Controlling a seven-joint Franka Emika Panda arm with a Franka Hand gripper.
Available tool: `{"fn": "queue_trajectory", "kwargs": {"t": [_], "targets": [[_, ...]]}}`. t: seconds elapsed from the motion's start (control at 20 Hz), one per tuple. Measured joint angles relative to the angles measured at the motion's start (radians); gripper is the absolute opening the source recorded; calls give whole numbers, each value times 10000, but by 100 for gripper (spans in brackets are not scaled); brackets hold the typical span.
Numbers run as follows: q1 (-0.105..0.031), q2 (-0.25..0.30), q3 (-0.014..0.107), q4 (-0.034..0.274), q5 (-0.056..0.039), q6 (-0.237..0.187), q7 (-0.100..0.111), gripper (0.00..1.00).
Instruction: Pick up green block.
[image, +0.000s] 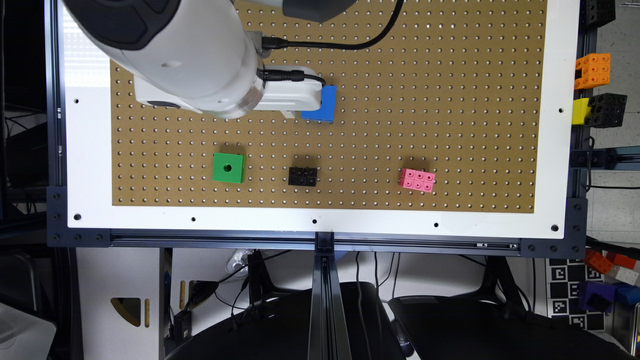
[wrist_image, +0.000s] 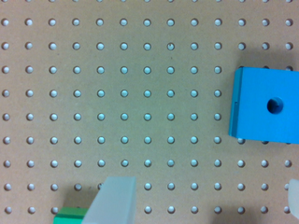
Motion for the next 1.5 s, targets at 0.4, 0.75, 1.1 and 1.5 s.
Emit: {"fn": "queue_trajectory", "kwargs": {"t": [0.4,0.75,1.1,1.5], "targets": [[-392,36,-7,153,-41,1,-143,100],[-930,1544,-9,1984,-76,-1,-580,100],[-1254,2822,-14,3623,-153,-201,-853,100],[-1259,2911,-12,3620,-153,-208,-866,100]]}}
